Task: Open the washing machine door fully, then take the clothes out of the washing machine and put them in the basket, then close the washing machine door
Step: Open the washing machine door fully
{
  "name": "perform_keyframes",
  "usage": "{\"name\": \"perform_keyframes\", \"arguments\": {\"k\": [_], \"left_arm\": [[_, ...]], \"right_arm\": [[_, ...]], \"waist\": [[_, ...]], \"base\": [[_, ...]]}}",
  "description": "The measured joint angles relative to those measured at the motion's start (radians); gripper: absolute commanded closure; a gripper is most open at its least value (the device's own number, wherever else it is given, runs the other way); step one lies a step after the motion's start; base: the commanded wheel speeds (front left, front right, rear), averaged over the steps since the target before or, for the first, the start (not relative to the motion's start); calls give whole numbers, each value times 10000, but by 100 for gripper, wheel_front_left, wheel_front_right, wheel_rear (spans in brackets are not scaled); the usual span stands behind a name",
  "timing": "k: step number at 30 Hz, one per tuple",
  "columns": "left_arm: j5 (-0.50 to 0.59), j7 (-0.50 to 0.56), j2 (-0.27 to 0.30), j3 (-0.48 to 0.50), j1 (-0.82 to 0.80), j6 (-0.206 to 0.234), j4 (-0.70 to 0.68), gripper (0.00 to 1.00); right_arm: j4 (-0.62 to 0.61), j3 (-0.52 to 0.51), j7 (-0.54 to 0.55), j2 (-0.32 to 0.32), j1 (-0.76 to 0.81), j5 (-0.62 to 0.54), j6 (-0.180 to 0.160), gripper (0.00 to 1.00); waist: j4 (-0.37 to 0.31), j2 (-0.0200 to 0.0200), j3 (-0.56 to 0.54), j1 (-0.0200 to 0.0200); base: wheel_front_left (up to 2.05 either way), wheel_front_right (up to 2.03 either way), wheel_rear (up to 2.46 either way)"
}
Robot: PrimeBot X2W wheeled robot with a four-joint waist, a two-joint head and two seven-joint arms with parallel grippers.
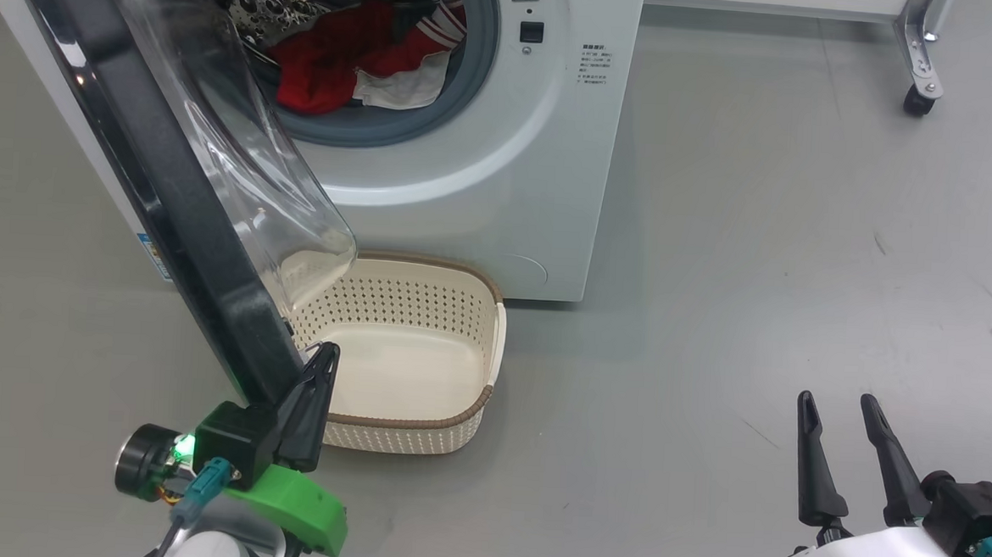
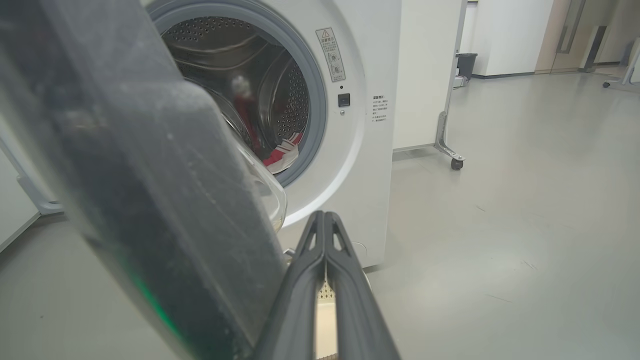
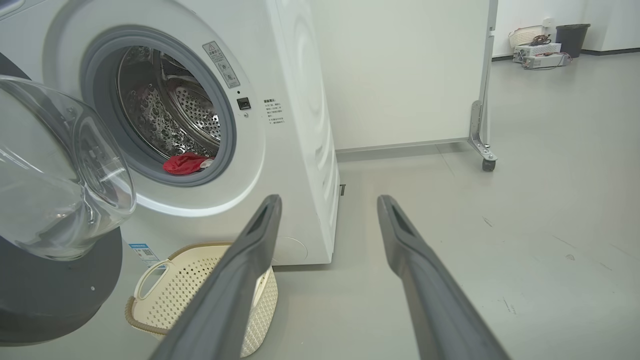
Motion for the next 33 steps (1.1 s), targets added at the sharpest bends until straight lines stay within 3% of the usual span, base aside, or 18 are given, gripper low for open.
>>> {"name": "perform_keyframes", "arguments": {"k": [17, 33], "left_arm": [[10, -372, -44, 111, -186, 155, 683, 100], [-36, -631, -201, -52, -417, 157, 1202, 100]], "right_arm": [[128, -190, 0, 113, -4, -174, 148, 0], [155, -403, 0, 128, 5, -272, 205, 0]], "waist": [[45, 0, 28, 0], [970, 0, 67, 0]], "base": [[0, 0, 0], [0, 0, 0]]}}
